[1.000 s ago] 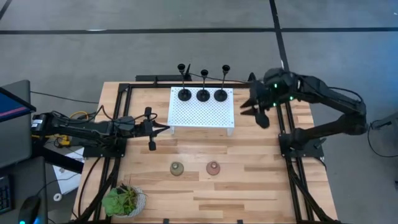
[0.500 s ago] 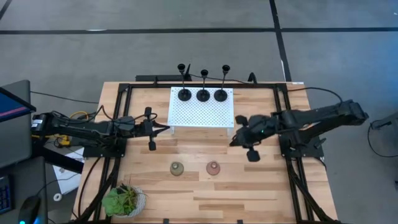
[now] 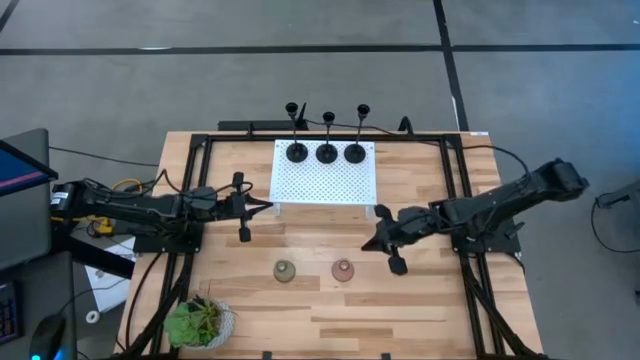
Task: Pick & Place candle stick holders
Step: Put the pink glass candle holder on the shelf
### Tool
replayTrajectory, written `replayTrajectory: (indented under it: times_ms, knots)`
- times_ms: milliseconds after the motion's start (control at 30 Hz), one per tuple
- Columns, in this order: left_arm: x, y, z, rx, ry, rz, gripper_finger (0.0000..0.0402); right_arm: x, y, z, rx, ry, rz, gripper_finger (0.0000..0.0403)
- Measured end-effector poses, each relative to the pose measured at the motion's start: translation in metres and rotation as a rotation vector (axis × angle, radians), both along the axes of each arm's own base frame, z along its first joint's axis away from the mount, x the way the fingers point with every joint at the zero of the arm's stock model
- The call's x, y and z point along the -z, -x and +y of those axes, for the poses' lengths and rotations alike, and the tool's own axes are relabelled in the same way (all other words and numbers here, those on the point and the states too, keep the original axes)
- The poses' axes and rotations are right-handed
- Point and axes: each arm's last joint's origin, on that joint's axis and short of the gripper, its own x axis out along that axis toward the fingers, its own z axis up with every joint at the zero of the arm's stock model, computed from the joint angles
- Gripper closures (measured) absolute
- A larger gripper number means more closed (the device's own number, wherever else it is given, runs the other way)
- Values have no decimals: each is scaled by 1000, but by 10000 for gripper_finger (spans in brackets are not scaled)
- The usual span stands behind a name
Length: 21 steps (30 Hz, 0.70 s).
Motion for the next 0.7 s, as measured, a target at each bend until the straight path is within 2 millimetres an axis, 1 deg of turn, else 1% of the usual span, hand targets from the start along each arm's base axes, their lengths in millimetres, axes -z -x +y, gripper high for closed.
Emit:
replayTrajectory:
  times_ms: [67,133,233,333,400,500,700]
  knots:
    - [0,0,0,0,0,0,389,11,4,3,13,5,16,401]
    - [0,0,0,0,0,1,389,14,5,6,31,2,-39,402]
    - [0,0,0,0,0,1,389,28,12,11,52,30,-48,402]
    - [0,0,0,0,0,1,389,33,13,14,59,22,-107,402]
    - [0,0,0,0,0,1,389,45,17,16,49,29,-91,402]
    - [0,0,0,0,0,1,389,53,13,18,44,13,-129,402]
    - [0,0,0,0,0,1,389,79,6,20,64,17,-37,402]
